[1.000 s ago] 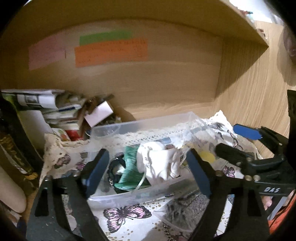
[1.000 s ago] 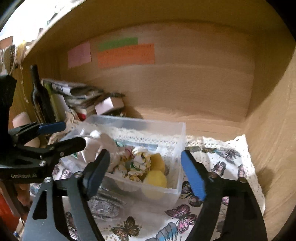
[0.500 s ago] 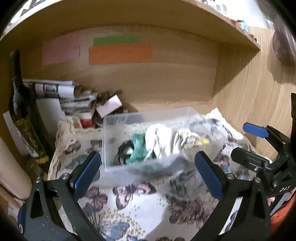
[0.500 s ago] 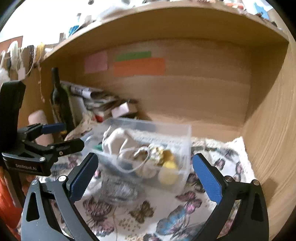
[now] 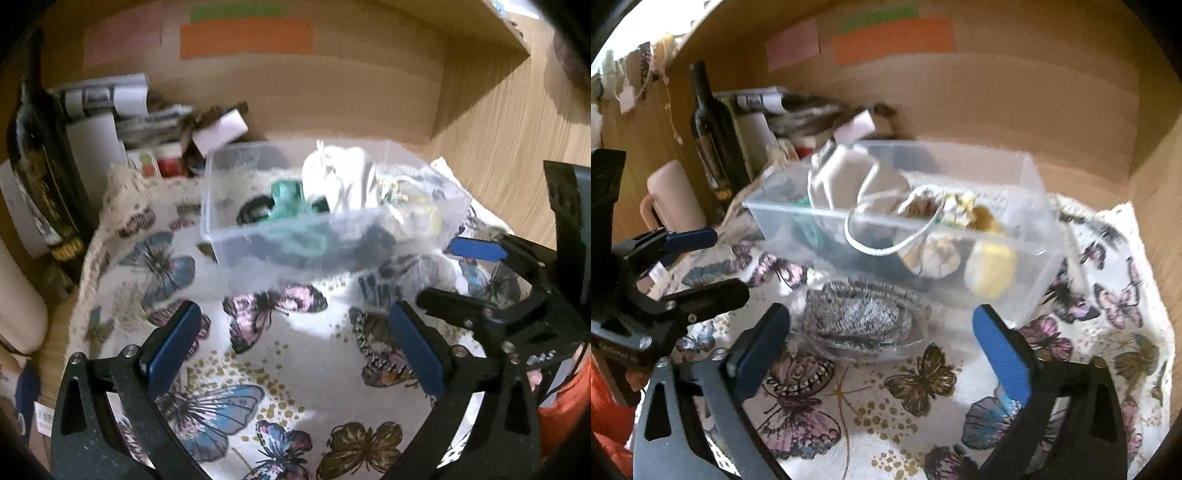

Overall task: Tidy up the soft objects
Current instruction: 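Grasp the black beaded bracelet with the left tool while the right tool grasps the clear silver-filled bag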

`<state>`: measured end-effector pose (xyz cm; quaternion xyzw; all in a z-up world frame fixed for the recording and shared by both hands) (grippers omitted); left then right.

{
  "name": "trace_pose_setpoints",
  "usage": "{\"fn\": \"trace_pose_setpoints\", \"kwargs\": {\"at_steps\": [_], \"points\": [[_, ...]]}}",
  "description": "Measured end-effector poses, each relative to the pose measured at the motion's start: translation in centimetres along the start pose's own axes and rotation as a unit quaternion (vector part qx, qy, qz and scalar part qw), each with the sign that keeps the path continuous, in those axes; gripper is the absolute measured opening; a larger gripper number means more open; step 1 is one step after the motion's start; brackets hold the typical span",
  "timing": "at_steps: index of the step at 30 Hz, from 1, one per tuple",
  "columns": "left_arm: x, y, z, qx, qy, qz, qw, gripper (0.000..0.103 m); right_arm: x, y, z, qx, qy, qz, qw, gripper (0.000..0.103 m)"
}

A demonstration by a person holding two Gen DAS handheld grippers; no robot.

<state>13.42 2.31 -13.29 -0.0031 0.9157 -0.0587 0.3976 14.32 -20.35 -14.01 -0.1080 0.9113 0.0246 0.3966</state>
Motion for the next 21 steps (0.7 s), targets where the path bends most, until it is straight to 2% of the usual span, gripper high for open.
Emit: {"fn": "trace_pose_setpoints", "kwargs": {"at_steps": [2, 6, 8, 10, 12, 17, 20, 21], "points": [[0.4, -0.1, 0.5, 0.007, 0.012, -0.002, 0.9999, 0.103, 0.1, 0.0, 0.7, -0.008, 0.013, 0.003, 1.0, 0.083], [1.0, -0.2, 1.6, 0.032, 0.041, -0.018, 0.9985, 0.102, 0.3, 0.3, 1.2, -0.023, 0.023, 0.006, 0.999, 0.063], [1.2, -0.4, 1.9, 0.034, 0.048, -0.018, 0.9981, 0.097, 0.3, 0.4, 1.0, -0.025, 0.02, 0.007, 0.999, 0.055], [1.4, -0.6, 2.4, 0.037, 0.061, -0.014, 0.9973, 0.085, 0.4, 0.4, 0.7, -0.025, 0.014, 0.011, 1.0, 0.041], [1.6, -0.7, 2.9, 0.042, 0.073, -0.016, 0.9963, 0.083, 0.6, 0.1, 0.0, -0.022, 0.007, 0.02, 1.0, 0.033], [2.0, -1.4, 3.4, 0.041, 0.082, -0.005, 0.9958, 0.072, 0.8, -0.8, -2.0, -0.007, -0.023, 0.039, 0.999, 0.026], [2.0, -2.3, 3.5, 0.04, 0.082, 0.007, 0.9958, 0.056, 0.9, -0.7, -3.3, 0.002, -0.039, 0.036, 0.999, 0.026], [2.0, -2.8, 3.6, 0.041, 0.083, 0.011, 0.9957, 0.047, 1.0, -0.6, -3.9, 0.007, -0.046, 0.033, 0.998, 0.026]]}}
Point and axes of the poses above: each gripper's, at about its wrist camera, not at the fingertips, and z roughly the way its jaws point, y to its left, x to its underside, the point moved 3 cm from there along z, roughly the way its jaws point, and after that the axes turned 3 degrees about -z, right-handed, at the moved point
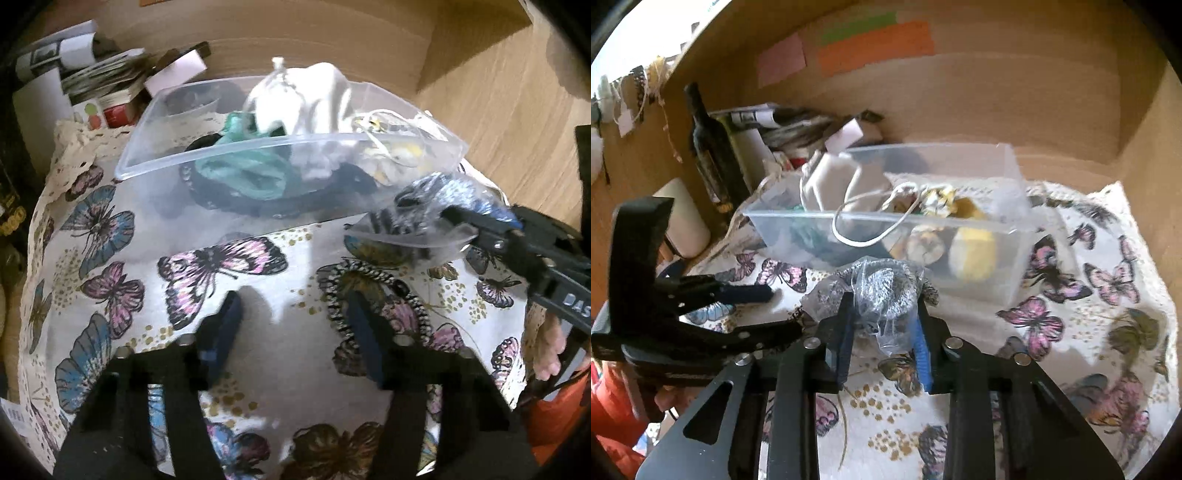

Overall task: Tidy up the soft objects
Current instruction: 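Grasp the black beaded bracelet with the left tool while the right tool grasps the clear silver-filled bag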

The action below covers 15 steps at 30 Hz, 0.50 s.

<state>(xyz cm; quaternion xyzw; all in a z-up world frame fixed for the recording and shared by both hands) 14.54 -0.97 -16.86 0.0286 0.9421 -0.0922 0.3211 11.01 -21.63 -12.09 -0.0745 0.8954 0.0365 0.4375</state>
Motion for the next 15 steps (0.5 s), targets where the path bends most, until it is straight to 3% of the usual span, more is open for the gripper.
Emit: {"fn": "trace_pose_setpoints", "kwargs": {"at_steps": [4, 6, 15], "points": [[-0.4, -1.2, 0.4, 0.007, 0.0, 0.014, 0.9999, 0.015, 0.4, 0.0, -1.9, 0.004, -0.017, -0.005, 1.0, 0.026], [-0.4, -1.8, 0.6, 0.006, -0.001, 0.02, 0.9998, 0.006, 0.3, 0.0, -2.5, 0.002, -0.024, -0.003, 1.0, 0.026], [-1.6, -2.5, -3.1, 0.004, -0.064, 0.016, 0.9978, 0.005, -1.4, 1.1, -4.8, 0.007, -0.071, -0.012, 0.997, 0.026]]}}
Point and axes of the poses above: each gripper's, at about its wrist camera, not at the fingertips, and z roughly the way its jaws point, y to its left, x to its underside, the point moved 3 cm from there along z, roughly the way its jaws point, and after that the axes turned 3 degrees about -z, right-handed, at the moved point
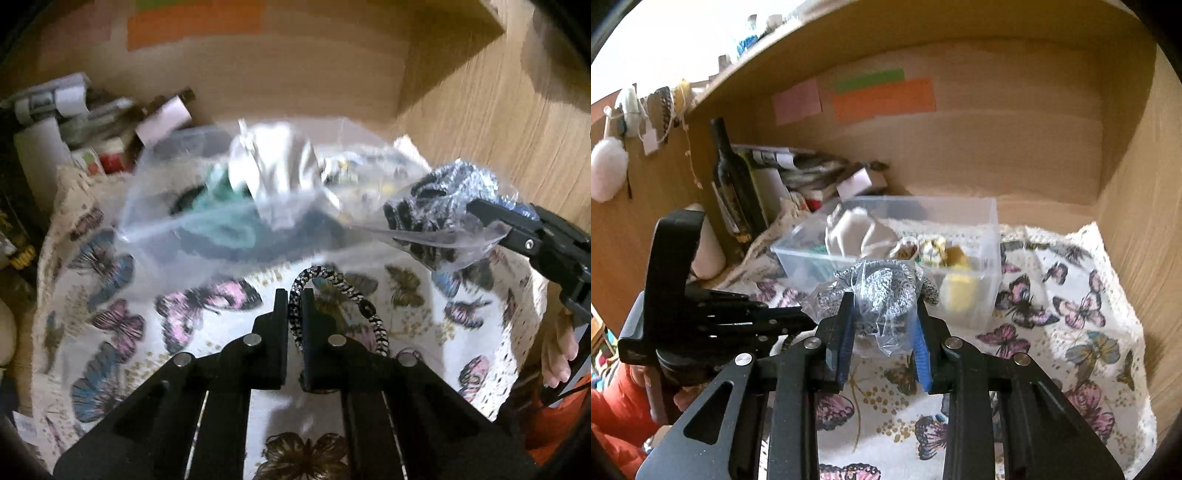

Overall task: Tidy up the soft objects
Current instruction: 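Carry the bracelet and clear bag over the box and open both tools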

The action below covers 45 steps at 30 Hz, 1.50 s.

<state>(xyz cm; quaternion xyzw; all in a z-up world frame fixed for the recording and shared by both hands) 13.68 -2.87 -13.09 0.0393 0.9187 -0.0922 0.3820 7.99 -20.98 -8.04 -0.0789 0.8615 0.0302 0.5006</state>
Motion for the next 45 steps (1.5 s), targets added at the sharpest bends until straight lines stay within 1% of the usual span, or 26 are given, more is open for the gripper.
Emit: {"fn": "trace_pose_setpoints", "kwargs": {"at_steps": [2, 5, 11, 15, 19, 22, 25, 29, 33, 35, 37, 40, 41, 45], "points": [[-0.7, 0.2, -1.2, -0.003, -0.019, -0.003, 0.9998, 0.005, -0.5, 0.0, -0.5, 0.002, -0.011, -0.003, 1.0, 0.026], [-1.8, 1.4, -2.9, -0.009, -0.048, -0.009, 0.9988, 0.005, -1.4, 0.0, -1.0, 0.008, -0.026, -0.008, 1.0, 0.026], [-4.0, 3.1, -6.0, -0.024, -0.101, -0.023, 0.9944, 0.005, -3.1, -0.3, -1.4, 0.021, -0.053, -0.011, 0.998, 0.026], [-5.7, 4.6, -6.3, -0.031, -0.124, -0.035, 0.9912, 0.005, -4.5, -0.9, -1.2, 0.027, -0.07, -0.007, 0.997, 0.026], [-6.8, 5.7, -5.9, -0.042, -0.133, -0.048, 0.9891, 0.005, -5.4, -1.7, -0.5, 0.032, -0.078, 0.001, 0.996, 0.026], [-7.5, 6.7, -5.3, -0.051, -0.132, -0.057, 0.9883, 0.005, -5.8, -2.1, 0.6, 0.038, -0.074, 0.007, 0.997, 0.026], [-7.9, 7.7, -3.9, -0.06, -0.125, -0.071, 0.9879, 0.005, -5.8, -2.6, 2.2, 0.037, -0.059, 0.015, 0.998, 0.026], [-8.0, 8.6, -1.8, -0.067, -0.104, -0.083, 0.9888, 0.005, -5.2, -3.0, 4.5, 0.041, -0.031, 0.02, 0.998, 0.026], [-7.8, 8.9, 0.4, -0.08, -0.081, -0.075, 0.9907, 0.005, -4.3, -3.3, 6.5, 0.049, 0.0, 0.021, 0.999, 0.026], [-7.6, 8.9, 1.3, -0.079, -0.069, -0.071, 0.992, 0.005, -3.7, -3.4, 7.4, 0.047, 0.017, 0.02, 0.999, 0.026], [-7.3, 8.8, 2.2, -0.078, -0.058, -0.068, 0.993, 0.006, -3.3, -3.6, 7.8, 0.05, 0.028, 0.019, 0.998, 0.029], [-7.1, 8.9, 3.0, -0.07, -0.044, -0.072, 0.994, 0.006, -3.0, -3.7, 7.9, 0.055, 0.039, 0.017, 0.998, 0.029], [-7.0, 8.9, 3.1, -0.075, -0.045, -0.07, 0.9937, 0.006, -3.0, -3.7, 7.8, 0.055, 0.04, 0.017, 0.998, 0.03], [-6.9, 8.4, 2.7, -0.077, -0.047, -0.062, 0.994, 0.009, -3.1, -3.7, 7.3, 0.06, 0.038, 0.013, 0.997, 0.048]]}}
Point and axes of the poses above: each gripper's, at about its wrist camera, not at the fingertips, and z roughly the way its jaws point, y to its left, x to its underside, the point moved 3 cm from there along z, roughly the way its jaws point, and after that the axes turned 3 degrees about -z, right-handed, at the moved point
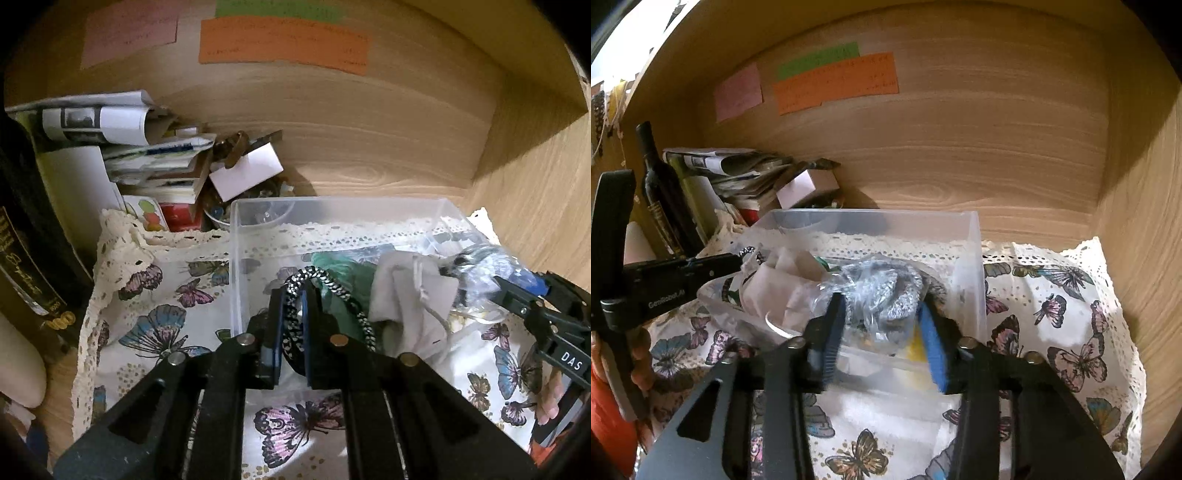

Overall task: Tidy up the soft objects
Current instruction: 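Carry the bracelet and clear bag over the box and open both tools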

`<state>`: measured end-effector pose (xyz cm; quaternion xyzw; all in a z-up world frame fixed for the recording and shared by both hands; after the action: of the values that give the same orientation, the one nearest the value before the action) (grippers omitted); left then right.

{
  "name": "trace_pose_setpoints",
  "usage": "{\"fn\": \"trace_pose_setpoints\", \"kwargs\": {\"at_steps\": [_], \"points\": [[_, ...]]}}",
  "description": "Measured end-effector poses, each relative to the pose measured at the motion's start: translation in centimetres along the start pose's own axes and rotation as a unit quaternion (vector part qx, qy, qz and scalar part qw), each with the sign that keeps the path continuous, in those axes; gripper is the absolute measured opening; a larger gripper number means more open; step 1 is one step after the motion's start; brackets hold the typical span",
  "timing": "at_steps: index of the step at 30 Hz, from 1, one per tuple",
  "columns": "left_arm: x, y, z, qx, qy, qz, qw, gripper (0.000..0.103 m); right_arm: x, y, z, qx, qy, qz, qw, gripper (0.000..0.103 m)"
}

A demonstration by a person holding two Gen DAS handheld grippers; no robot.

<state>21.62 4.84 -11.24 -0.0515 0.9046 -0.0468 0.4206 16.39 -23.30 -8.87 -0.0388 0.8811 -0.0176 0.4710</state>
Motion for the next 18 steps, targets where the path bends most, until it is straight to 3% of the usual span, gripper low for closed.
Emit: {"fn": "trace_pose_setpoints", "kwargs": {"at_steps": [11, 18], "points": [[-0.9, -1.4, -5.7, 0.012, -0.067, 0.012, 0.9976, 0.023, -1.9, 1.6, -5.4, 0.015, -0.076, -0.025, 0.997, 0.064], [-1.3, -3.2, -11.6, 0.015, -0.143, 0.033, 0.989, 0.044, -3.0, 3.2, -9.8, 0.008, -0.138, -0.037, 0.99, 0.073]]}}
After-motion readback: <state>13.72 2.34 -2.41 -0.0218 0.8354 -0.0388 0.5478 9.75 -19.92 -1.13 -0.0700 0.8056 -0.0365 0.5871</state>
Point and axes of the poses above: each gripper's, at about its wrist camera, not at the fingertips, and z roughly the way its jaws point, y to its left, x to its underside, the point moved 3 cm from there along z, roughly the way its jaws point, and after that the axes turned 3 degrees about -z, right-handed, at the moved point
